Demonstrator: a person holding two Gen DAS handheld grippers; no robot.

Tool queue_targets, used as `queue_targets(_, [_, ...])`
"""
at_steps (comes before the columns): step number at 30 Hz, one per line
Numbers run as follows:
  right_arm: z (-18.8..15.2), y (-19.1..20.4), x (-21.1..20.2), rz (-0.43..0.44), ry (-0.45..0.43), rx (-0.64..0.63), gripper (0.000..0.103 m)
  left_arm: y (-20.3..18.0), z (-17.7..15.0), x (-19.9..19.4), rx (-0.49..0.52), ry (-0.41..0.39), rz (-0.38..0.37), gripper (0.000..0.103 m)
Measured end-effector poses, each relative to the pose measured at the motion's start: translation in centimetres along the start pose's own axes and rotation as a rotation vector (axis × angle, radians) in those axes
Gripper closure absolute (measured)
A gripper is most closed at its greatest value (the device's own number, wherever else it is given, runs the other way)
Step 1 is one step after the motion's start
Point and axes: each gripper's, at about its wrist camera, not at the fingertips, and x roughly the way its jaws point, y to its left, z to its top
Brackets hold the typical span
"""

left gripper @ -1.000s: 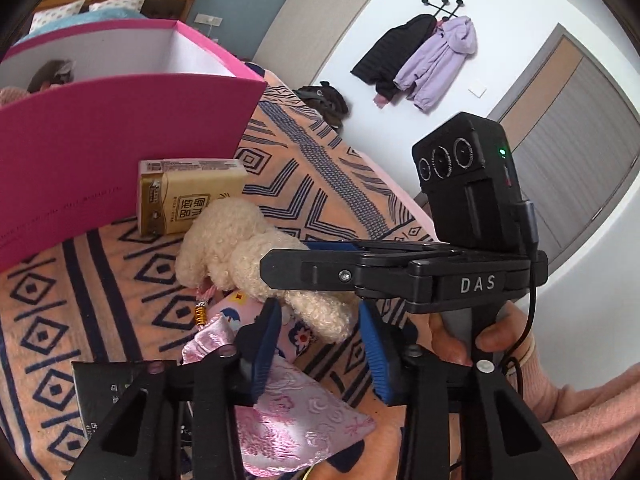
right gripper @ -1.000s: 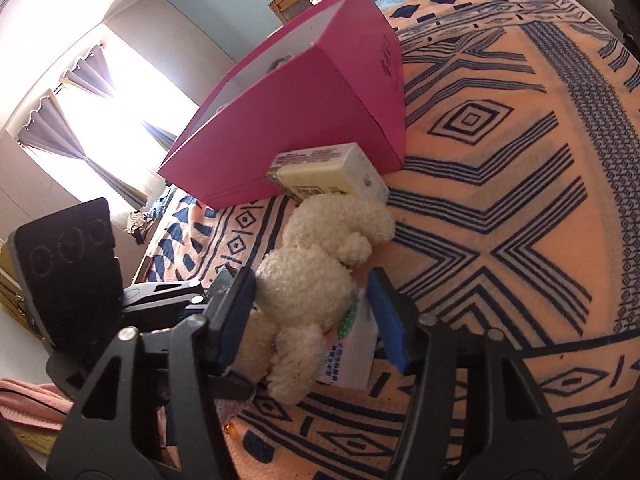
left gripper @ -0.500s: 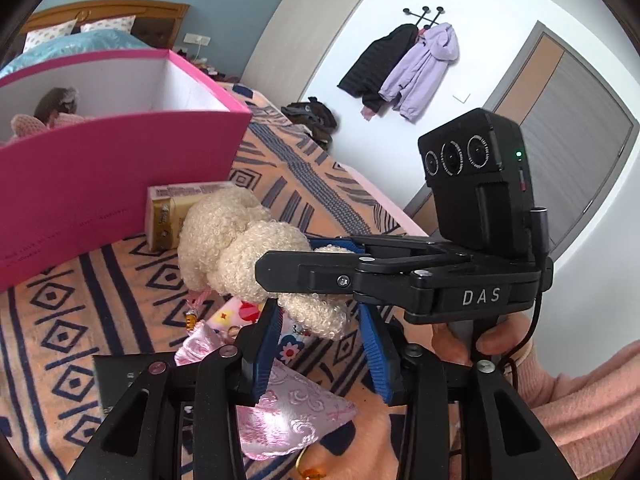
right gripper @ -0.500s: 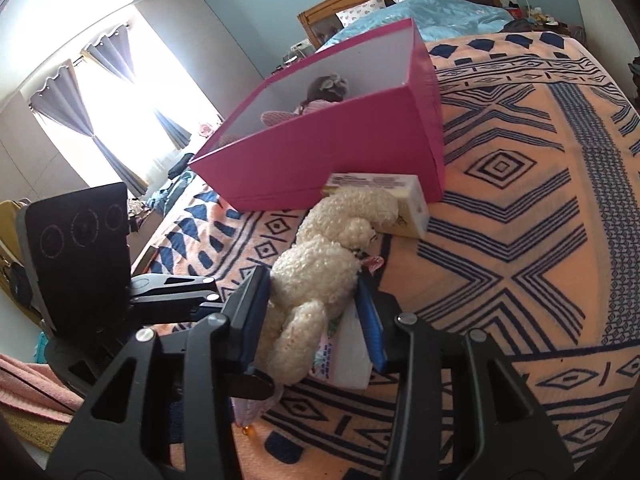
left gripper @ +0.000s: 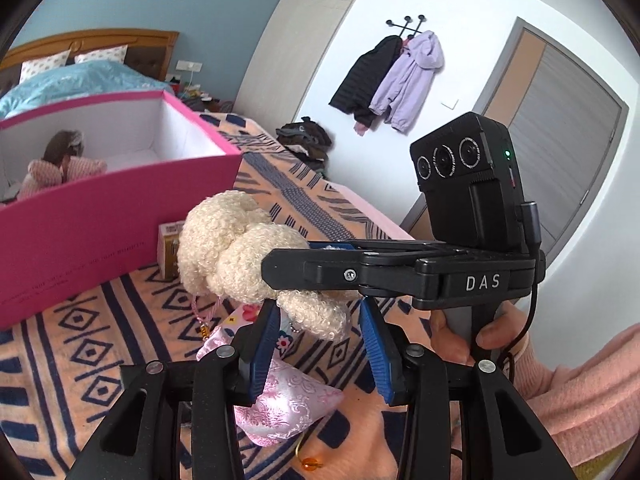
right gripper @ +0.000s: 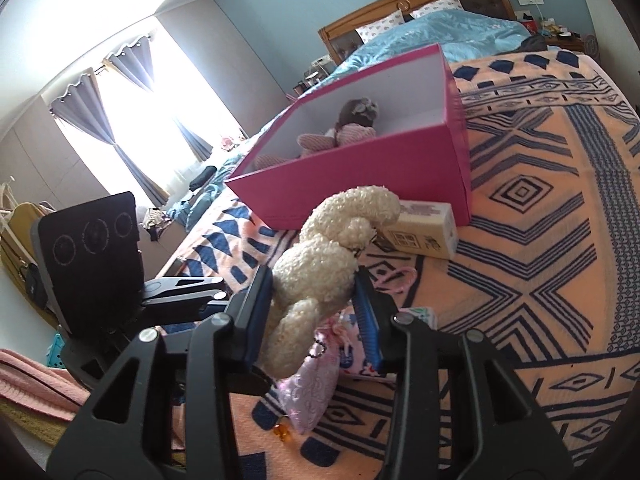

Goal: Organize objects
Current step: 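Lift the cream fluffy teddy and carry it over the magenta box, then lower the cream teddy into the box and open both grippers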

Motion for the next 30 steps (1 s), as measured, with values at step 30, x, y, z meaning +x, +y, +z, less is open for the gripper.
queue_targets(30, [10.3, 0.2, 1.3, 0.088, -0.126, -0.051, 0.061, 3.5, 9.5, -1.2, 0.081, -0.082, 0.110, 0.062])
